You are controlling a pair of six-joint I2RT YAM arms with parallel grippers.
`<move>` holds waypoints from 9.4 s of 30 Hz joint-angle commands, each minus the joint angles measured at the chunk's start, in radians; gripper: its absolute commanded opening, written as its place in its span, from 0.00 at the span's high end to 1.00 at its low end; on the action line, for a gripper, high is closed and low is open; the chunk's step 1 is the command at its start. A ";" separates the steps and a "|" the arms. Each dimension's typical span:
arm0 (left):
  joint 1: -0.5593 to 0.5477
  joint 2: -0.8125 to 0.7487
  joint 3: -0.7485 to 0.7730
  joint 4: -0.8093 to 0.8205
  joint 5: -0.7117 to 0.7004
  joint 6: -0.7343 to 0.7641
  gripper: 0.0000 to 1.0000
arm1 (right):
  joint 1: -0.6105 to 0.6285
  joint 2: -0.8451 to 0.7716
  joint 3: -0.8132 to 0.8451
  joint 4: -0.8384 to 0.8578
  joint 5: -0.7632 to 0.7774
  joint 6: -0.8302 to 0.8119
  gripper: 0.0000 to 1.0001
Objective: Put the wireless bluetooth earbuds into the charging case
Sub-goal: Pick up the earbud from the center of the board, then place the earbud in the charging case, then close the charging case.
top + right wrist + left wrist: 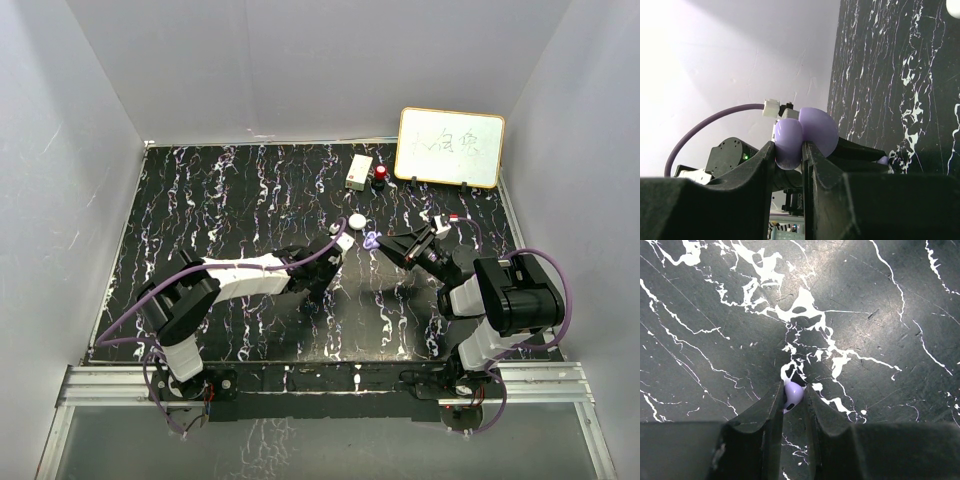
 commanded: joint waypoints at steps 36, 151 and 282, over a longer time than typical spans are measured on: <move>0.202 -0.468 -0.088 0.488 0.257 -0.206 1.00 | -0.006 0.019 0.181 0.005 -0.210 -0.021 1.00; 0.217 -0.117 -0.144 1.144 0.533 -0.326 1.00 | 0.066 0.107 0.269 0.099 -0.195 0.140 1.00; -0.094 0.051 -0.368 1.776 -0.268 0.442 0.01 | 0.082 0.141 0.300 0.178 -0.145 0.239 1.00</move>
